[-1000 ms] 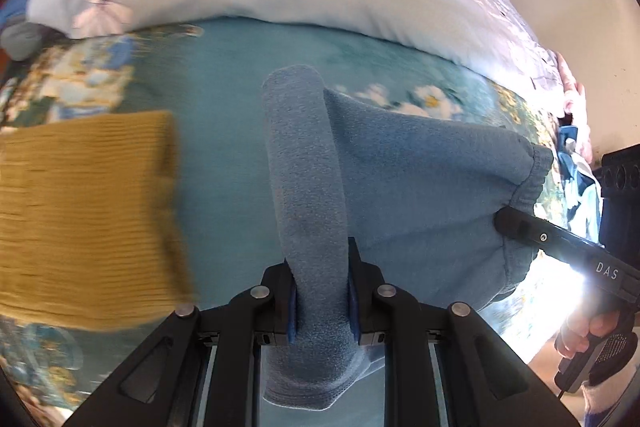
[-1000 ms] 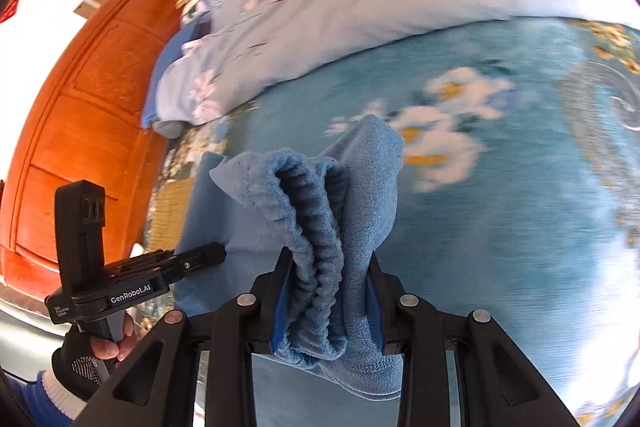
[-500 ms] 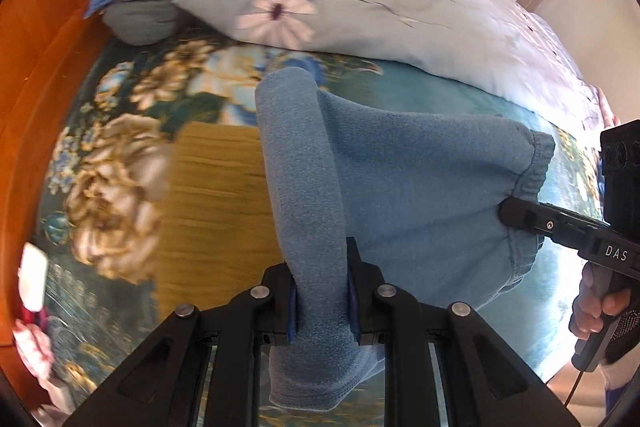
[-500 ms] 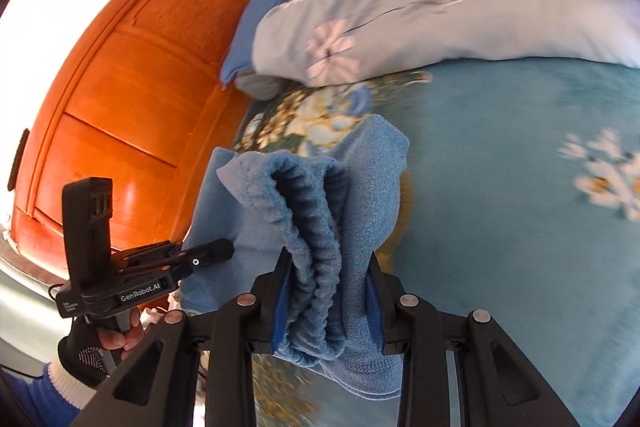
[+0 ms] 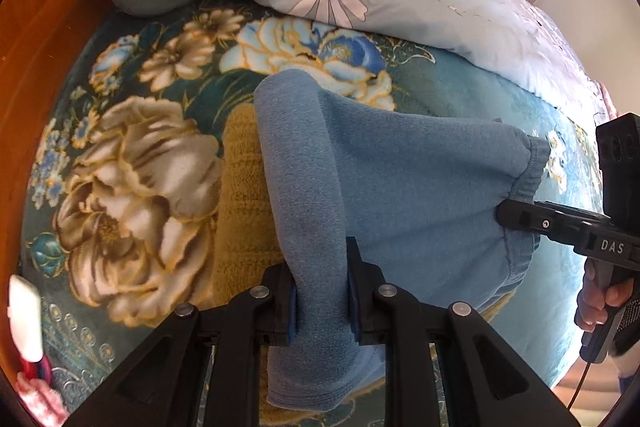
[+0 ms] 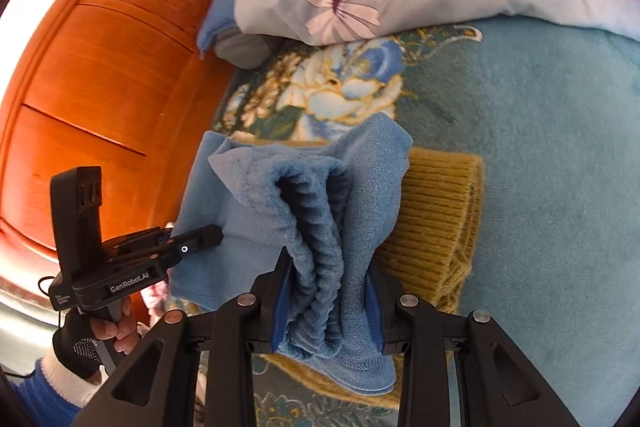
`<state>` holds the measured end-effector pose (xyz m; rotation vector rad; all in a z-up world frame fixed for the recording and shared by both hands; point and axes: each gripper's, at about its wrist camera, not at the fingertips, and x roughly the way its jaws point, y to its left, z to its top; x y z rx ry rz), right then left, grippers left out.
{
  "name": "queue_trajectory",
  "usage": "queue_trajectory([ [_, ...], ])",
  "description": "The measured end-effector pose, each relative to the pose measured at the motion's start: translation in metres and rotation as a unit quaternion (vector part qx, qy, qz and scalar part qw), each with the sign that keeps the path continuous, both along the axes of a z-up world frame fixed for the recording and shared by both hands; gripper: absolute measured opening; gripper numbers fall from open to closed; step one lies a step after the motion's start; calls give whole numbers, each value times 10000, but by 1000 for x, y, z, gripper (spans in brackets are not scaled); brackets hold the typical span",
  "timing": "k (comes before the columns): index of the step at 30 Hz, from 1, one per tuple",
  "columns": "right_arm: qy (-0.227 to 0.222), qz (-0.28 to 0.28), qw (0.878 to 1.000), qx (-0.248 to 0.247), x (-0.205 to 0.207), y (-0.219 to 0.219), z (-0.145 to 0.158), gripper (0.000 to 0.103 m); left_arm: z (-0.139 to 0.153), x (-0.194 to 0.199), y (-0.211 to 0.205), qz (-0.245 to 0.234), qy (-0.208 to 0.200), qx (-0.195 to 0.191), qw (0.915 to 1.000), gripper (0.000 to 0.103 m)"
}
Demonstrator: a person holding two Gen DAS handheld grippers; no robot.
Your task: Fold clothes
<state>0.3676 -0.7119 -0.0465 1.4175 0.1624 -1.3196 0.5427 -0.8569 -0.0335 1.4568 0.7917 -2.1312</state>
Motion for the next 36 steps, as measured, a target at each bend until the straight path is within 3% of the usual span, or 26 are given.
queue_trajectory([
  [9, 26, 28, 10000, 12, -3, -1, -8, 38, 0, 2, 0, -198, 121, -168, 9996, 27],
  [12, 199, 64, 9998, 14, 0, 1, -2, 42, 5, 2, 3, -186, 19, -246, 9995, 34],
  [14, 405, 97, 9991, 37, 2, 3, 5, 47, 10, 3, 2, -114, -32, -259, 9996, 46],
  [18, 976, 97, 9952, 63, 0, 9, 24, 61, 26, 11, -4, 94, -63, -454, 9989, 50],
  [20, 1200, 81, 9927, 35, -3, 11, 35, 65, 36, 15, -6, 234, -13, -547, 9982, 65],
  [22, 1386, 142, 9902, -85, -1, 11, 48, 66, 47, 15, -6, 281, 116, -646, 9974, 69],
  [25, 1462, 304, 9881, -363, 7, 6, 66, 66, 57, 4, -3, 126, 322, -654, 9973, 70],
  [30, 1426, 680, 9856, -601, 27, -20, 77, 66, 43, -25, -1, -195, 343, -498, 9980, 70],
  [33, 1460, 714, 9854, -514, 31, -28, 73, 53, 32, -35, -4, -220, 300, -399, 9985, 70],
  [36, 1375, 660, 9874, -417, 25, -30, 65, 30, 24, -35, -10, -164, 307, -340, 9988, 70],
])
